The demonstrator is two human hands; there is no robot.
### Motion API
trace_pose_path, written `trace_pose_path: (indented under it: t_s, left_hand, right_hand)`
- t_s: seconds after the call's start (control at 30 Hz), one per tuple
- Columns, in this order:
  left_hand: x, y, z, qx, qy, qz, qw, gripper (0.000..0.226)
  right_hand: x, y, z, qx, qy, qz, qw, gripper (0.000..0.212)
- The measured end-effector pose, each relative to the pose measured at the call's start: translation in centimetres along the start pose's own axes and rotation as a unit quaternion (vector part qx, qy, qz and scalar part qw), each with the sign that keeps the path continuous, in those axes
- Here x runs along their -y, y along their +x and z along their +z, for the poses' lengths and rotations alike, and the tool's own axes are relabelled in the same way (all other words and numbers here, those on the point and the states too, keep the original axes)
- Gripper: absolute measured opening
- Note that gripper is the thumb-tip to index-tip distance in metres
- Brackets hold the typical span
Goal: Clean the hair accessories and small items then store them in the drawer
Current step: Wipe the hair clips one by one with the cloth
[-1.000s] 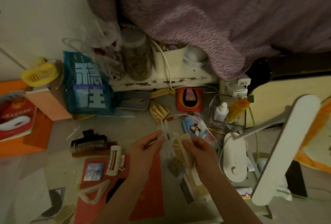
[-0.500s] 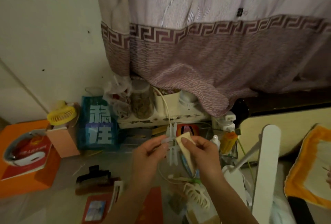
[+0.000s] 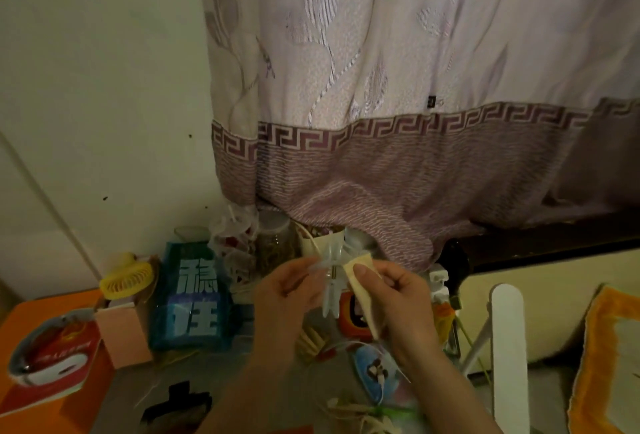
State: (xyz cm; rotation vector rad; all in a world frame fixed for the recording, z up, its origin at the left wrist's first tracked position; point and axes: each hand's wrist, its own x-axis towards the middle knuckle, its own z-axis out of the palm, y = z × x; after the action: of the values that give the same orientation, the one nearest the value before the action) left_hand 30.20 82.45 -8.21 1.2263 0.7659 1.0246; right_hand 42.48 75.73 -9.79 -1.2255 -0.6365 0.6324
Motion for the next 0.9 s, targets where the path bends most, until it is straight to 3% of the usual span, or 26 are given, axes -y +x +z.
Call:
trace_pose_path:
  t_s: [0.07, 0.23, 0.33, 0.5, 0.7, 0.83, 0.9]
  left_hand:
    - [-0.9, 0.4, 0.0, 0.000, -0.023, 0.002, 1.000, 0.016]
    - [-2.4, 1.4, -0.3, 0.017, -0.071, -0.024, 0.997, 0.016]
    - [-2.8, 1.8, -0.1, 0.022, -0.088, -0.034, 0.995, 0.014]
    - [-2.8, 2.0, 0.3, 0.033, -0.083, -0.040, 0.995, 0.015]
    - [-3.0, 1.9, 0.6, 0.066, -0.059, -0.050, 0.995, 0.018]
    - [-3.1, 1.9, 0.6, 0.083, -0.061, -0.061, 0.993, 0.017]
    - [-3.1, 2.0, 0.5, 0.088, -0.047, -0.059, 0.993, 0.017]
  right_hand:
    - [0.7, 0.3, -0.1, 0.009, 0.028, 0.004, 1.000, 0.016]
    - [2.6, 1.5, -1.0, 0.013, 0.077, 0.022, 0.997, 0.010]
    - [3.0, 1.9, -0.9, 0.035, 0.080, 0.033, 0.996, 0.021]
    - [3.0, 2.2, -0.1, 0.049, 0.103, 0.025, 0.993, 0.016]
    - [3.0, 2.3, 0.4, 0.032, 0.159, 0.070, 0.984, 0.038]
    - [3.3, 1.9, 0.4, 0.106, 0.173, 0.110, 0.973, 0.026]
    - [3.3, 1.8, 0.5, 0.134, 0.162, 0.120, 0.970, 0.031]
